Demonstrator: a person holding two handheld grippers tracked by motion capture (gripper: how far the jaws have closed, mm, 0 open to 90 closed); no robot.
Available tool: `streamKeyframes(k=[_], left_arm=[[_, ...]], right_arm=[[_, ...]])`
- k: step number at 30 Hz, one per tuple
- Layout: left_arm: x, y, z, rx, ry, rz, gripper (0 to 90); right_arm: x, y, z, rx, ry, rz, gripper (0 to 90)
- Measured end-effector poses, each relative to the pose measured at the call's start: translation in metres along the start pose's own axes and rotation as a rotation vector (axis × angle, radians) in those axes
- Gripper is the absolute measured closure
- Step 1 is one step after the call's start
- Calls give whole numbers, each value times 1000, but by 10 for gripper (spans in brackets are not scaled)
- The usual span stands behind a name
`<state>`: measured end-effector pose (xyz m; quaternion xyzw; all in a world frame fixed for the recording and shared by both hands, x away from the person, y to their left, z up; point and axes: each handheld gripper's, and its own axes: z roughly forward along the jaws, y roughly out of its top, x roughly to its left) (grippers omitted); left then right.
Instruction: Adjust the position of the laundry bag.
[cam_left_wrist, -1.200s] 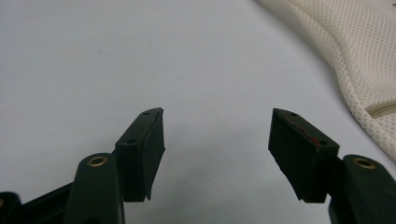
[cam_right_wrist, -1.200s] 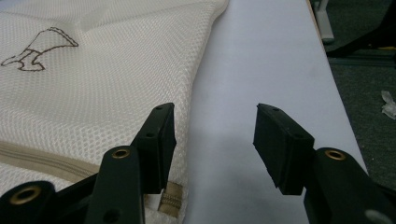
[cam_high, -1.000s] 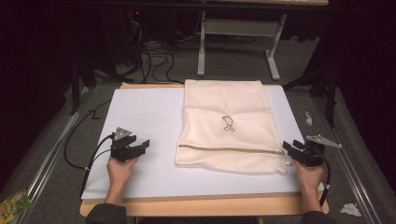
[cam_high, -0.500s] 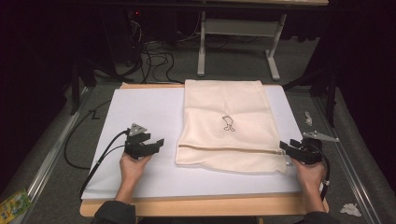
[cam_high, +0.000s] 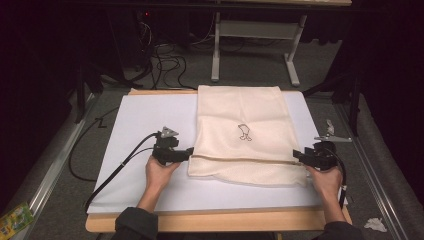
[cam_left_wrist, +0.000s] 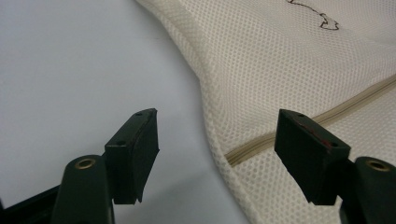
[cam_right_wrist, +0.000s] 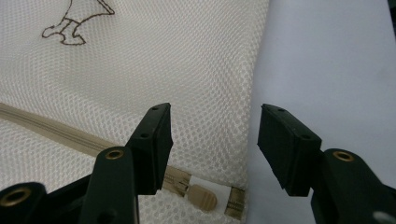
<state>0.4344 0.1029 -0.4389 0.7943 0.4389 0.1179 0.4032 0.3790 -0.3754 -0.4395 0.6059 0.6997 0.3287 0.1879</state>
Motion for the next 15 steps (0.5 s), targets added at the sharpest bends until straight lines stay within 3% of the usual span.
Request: streamKeyframes(k=[4, 10, 15], left_arm=[[-5, 6, 12, 47, 1, -1, 304], [-11, 13, 26, 77, 2, 6, 307], [-12, 16, 38, 104, -10, -13, 310]], right_arm=[[2, 6, 7, 40, -4, 1, 449], [3, 9, 12, 64, -3, 8, 449], [2, 14, 14, 82, -6, 17, 444]])
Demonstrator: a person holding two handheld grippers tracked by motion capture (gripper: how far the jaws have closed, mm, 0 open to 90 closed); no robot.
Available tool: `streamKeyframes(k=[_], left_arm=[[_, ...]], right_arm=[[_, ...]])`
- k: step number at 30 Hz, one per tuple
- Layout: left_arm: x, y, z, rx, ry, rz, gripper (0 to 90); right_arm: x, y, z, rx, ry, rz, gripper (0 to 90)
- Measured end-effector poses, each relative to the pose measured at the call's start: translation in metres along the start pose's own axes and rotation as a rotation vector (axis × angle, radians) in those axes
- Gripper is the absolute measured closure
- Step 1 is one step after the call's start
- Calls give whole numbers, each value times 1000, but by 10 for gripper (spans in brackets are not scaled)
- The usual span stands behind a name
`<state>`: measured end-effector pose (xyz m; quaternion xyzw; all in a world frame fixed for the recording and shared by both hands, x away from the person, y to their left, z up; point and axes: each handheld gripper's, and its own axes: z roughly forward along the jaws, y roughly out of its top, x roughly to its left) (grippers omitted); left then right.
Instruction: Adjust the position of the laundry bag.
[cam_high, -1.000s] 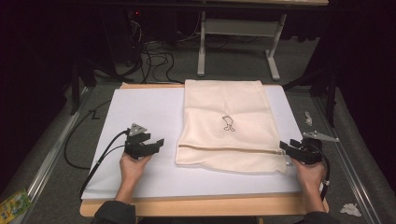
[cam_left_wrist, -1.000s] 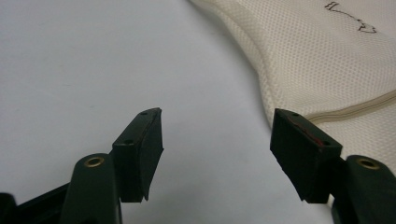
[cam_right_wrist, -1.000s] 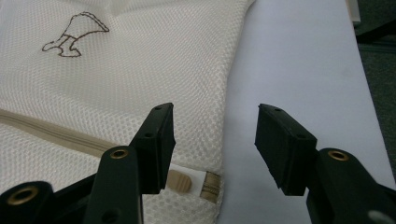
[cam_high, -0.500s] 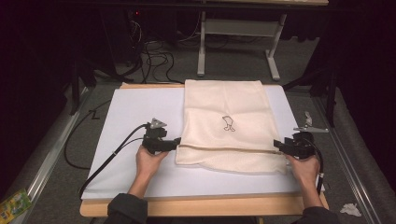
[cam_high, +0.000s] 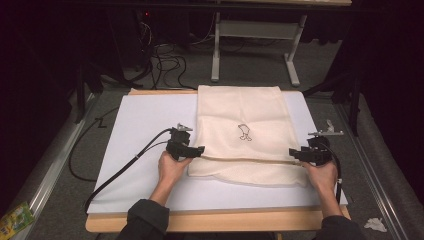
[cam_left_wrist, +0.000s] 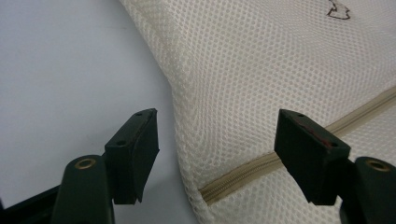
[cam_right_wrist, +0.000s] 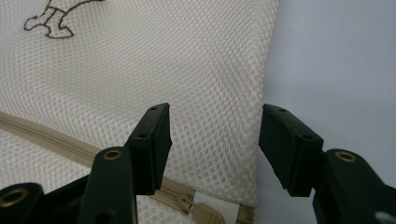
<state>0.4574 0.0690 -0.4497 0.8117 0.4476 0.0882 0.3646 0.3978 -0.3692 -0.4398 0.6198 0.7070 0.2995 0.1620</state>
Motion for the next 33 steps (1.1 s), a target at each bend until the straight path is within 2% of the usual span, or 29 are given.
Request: streamKeyframes(k=[4, 14, 21, 27, 33], left_arm=[[2, 2, 5, 13, -4, -19, 311], [2, 8, 19, 42, -6, -29, 335], [3, 8, 27, 56, -19, -43, 399], [4, 8, 29, 56, -14, -38, 524], [7, 9, 28, 63, -8, -18, 772]], right_arm=[[-2, 5, 4, 32, 1, 11, 432], [-3, 14, 14, 104, 6, 28, 435], [-10, 14, 21, 138, 0, 60, 477], [-10, 15, 24, 158, 6, 53, 625], [-10, 15, 23, 160, 4, 25, 828]])
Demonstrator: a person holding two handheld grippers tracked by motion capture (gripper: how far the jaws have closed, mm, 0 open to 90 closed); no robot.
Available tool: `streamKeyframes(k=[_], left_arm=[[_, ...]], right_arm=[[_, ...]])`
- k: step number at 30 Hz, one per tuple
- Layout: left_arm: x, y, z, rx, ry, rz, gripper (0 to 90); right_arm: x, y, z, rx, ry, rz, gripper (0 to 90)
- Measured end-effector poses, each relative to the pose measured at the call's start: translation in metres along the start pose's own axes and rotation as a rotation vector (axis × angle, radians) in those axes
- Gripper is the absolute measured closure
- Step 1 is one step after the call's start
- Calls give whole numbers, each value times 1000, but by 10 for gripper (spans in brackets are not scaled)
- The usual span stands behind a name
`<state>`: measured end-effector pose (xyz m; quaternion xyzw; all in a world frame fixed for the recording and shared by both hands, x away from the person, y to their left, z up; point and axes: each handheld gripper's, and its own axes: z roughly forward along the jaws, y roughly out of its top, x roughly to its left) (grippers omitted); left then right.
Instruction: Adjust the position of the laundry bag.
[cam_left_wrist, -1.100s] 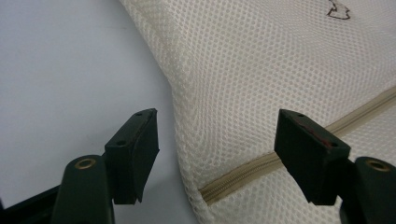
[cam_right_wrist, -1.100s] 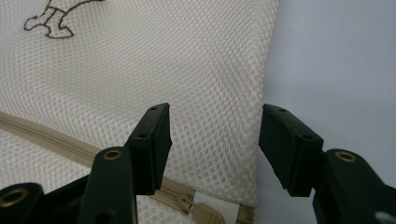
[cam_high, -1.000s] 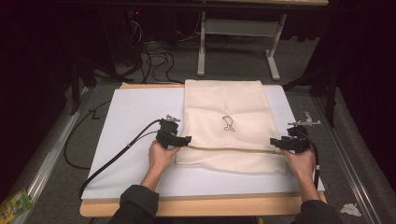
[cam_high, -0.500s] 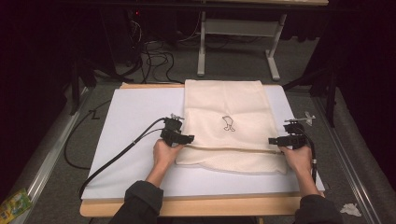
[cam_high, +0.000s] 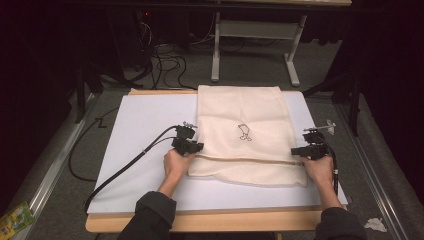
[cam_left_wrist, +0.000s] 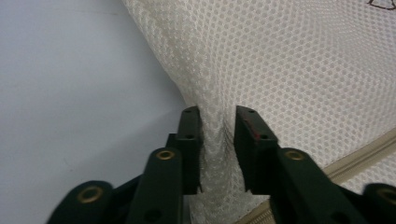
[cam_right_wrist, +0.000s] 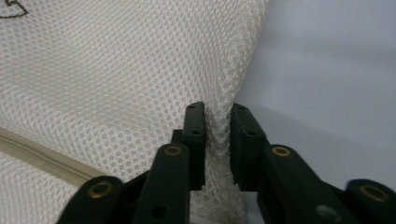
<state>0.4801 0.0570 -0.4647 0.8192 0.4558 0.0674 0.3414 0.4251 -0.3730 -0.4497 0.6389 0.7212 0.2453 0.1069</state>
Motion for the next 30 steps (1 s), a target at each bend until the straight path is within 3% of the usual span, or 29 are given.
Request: streamKeyframes(k=[1, 5, 17, 30], left_arm=[[0, 0, -1, -5, 0, 2, 830], [0, 1, -4, -21, 3, 20, 861], [0, 3, -18, -45, 10, 51, 868], [7, -1, -34, -68, 15, 57, 870]], right_arm=[[0, 0, -1, 1, 3, -5, 843], [2, 0, -2, -15, 4, -27, 878], [4, -1, -5, -44, 23, -48, 887], [14, 0, -8, -73, 60, -73, 889]])
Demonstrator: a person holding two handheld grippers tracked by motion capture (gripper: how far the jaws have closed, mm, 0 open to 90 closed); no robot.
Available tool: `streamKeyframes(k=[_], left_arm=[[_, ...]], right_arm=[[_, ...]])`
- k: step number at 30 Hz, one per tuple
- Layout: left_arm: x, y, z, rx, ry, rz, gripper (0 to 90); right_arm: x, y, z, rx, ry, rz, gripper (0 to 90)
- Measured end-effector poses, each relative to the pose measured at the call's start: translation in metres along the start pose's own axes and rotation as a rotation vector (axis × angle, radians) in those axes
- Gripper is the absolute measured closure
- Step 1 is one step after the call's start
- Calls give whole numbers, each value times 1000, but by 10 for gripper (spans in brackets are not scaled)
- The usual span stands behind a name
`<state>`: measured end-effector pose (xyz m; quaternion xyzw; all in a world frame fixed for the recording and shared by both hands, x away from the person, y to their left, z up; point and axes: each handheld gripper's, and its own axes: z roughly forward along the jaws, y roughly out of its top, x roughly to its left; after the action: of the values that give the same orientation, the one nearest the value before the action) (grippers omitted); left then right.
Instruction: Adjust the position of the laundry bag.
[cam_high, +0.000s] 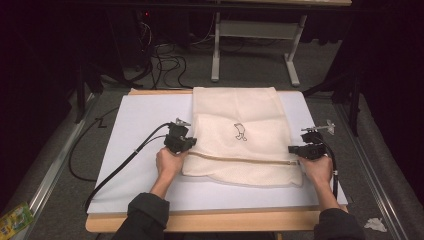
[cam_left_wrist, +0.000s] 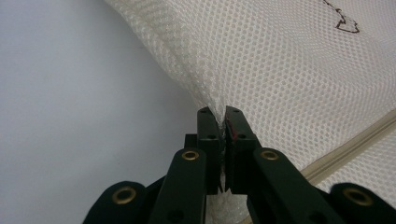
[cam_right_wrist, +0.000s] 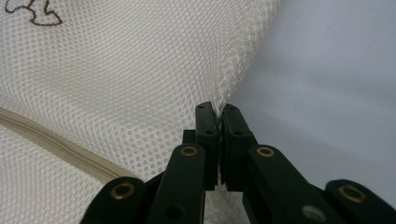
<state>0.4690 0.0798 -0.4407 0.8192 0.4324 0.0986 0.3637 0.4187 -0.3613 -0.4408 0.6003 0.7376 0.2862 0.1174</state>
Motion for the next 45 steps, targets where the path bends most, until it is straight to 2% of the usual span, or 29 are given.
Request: streamKeyframes(k=[16, 25, 45], left_arm=[[10, -8, -22, -35, 20, -1, 870], [19, -15, -35, -53, 30, -16, 870], [32, -32, -53, -58, 73, -23, 867]], right_arm=[[14, 1, 1, -27, 53, -25, 889], [25, 3, 3, -39, 82, -39, 889], [48, 4, 7, -65, 133, -71, 888]])
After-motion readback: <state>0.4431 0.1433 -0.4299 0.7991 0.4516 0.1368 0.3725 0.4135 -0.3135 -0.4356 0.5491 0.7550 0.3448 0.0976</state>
